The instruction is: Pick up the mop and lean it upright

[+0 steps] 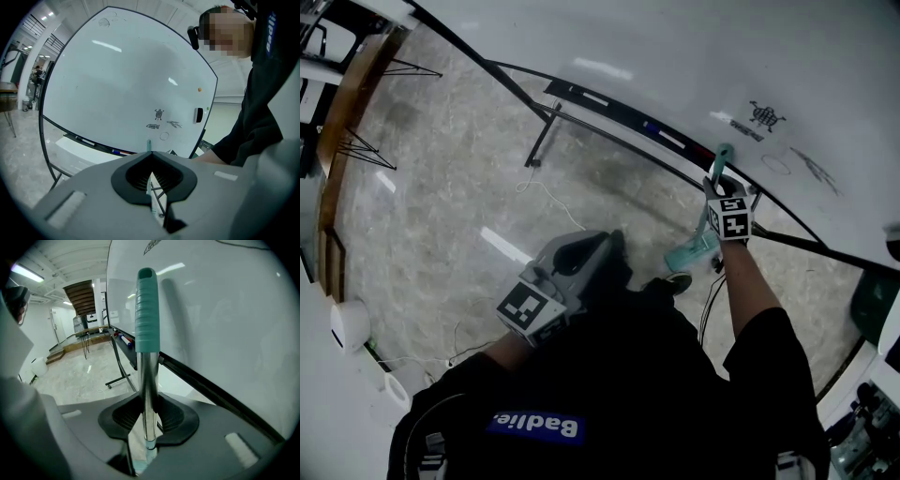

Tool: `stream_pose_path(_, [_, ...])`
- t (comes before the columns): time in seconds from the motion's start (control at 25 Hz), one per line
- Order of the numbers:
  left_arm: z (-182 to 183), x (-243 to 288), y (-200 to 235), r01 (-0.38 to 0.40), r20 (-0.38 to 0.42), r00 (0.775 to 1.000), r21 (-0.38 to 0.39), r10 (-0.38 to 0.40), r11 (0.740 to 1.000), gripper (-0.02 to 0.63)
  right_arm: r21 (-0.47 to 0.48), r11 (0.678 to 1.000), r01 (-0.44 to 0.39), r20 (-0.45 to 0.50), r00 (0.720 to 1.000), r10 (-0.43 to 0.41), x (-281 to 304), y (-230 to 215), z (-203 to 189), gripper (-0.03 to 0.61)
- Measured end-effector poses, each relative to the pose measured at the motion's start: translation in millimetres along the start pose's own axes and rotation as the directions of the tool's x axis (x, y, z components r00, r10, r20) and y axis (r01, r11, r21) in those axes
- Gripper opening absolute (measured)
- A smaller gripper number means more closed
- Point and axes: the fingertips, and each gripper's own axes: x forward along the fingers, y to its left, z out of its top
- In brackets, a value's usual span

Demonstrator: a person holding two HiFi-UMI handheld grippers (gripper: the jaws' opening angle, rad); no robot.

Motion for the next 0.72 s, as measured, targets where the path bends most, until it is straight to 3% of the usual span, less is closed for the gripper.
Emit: stream_pose_path(0.72, [10,38,-55,0.132,-0.011,0.991,0.069,-0.132,0.989,0.020,0.092,0.995,0.035,0.057,0.998,-0.040,-81,-7,-39,0.106])
